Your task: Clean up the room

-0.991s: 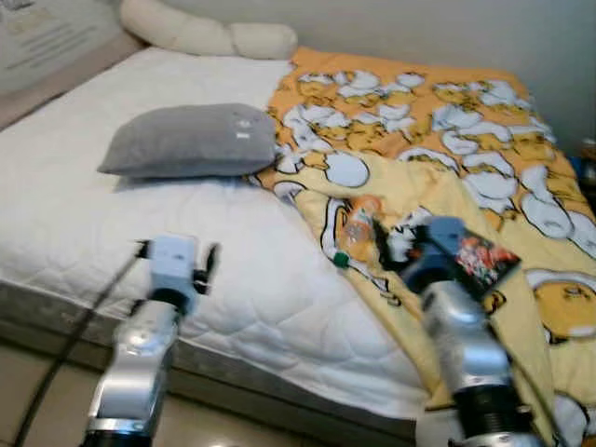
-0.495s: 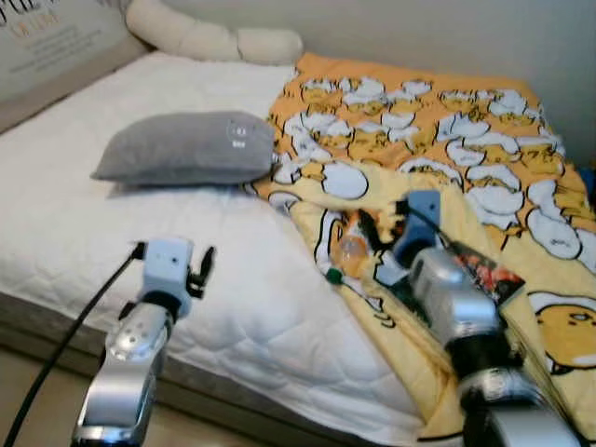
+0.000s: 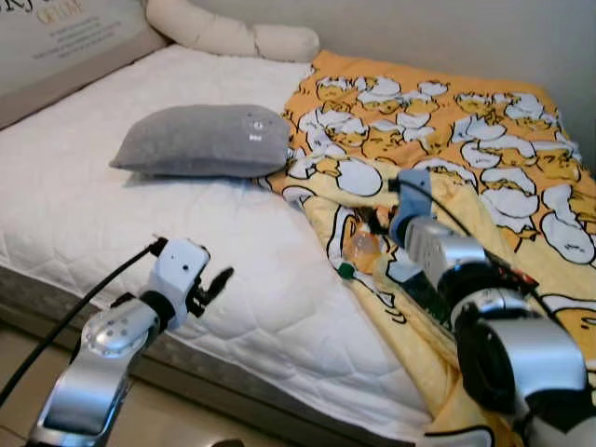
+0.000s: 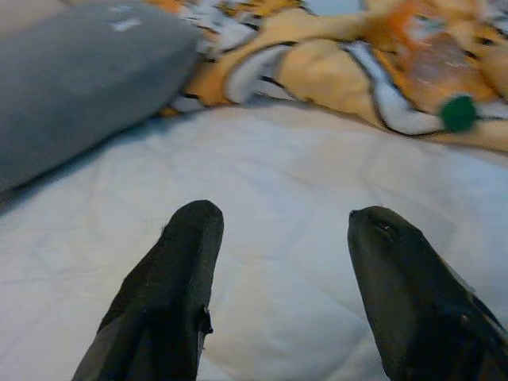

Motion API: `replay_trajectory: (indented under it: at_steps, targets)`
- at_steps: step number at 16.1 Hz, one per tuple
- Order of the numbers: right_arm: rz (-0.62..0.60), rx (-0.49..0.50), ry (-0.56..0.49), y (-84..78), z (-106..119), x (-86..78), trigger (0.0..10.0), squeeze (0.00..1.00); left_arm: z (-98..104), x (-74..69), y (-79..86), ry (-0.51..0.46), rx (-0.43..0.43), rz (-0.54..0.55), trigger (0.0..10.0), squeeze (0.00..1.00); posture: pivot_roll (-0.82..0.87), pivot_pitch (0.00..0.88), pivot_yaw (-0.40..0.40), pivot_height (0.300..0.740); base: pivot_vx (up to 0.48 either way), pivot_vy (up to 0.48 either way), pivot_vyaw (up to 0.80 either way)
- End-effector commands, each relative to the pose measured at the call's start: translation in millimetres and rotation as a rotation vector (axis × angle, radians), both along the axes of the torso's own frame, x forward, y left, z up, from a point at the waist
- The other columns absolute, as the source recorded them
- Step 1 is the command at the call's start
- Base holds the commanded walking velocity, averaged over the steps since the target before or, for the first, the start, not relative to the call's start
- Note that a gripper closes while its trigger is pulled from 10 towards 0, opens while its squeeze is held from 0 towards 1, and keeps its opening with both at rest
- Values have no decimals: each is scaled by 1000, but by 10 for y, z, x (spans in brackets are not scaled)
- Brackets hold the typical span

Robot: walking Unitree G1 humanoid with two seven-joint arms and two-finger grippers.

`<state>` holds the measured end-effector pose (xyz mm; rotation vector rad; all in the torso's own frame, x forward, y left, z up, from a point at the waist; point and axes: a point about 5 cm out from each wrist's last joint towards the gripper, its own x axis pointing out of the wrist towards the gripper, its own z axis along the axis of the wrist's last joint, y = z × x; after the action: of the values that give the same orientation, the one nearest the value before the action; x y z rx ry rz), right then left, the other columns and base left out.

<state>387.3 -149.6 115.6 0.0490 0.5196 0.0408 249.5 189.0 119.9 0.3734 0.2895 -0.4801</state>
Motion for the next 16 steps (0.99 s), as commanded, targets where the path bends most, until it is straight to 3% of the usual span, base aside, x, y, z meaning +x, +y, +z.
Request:
replay_trajectory:
  at_steps: [1,5,6,7,9,12,16]
  targets:
    - [-13,0,-12,-8,77,40,10000,1000,35,-28,-39,17,4,-54,10000,0,152,0,-12,740,0,0,0]
    - [-55,11,23,57,7,21,10000,1000,89,-116,-7,59,27,-102,10000,0,194,0,-10,740,0,0,0]
    - [-55,18,25,78,-14,12,10000,784,95,-140,0,66,31,-104,10000,0,200,0,-10,740,0,0,0]
    - [-65,20,31,92,-35,3,10000,0,110,-173,12,76,35,-108,10000,0,214,0,-9,740,0,0,0]
    - [-103,78,31,126,-34,6,10000,0,182,-224,53,88,44,-115,10000,0,244,0,-4,740,0,0,0]
    - [-123,57,46,137,-98,-26,10000,0,282,-279,103,82,65,-101,10000,0,282,8,-3,740,0,0,0]
    - [-132,83,78,193,-205,-83,10000,0,402,-391,102,89,62,-107,10000,0,307,90,15,740,0,0,0]
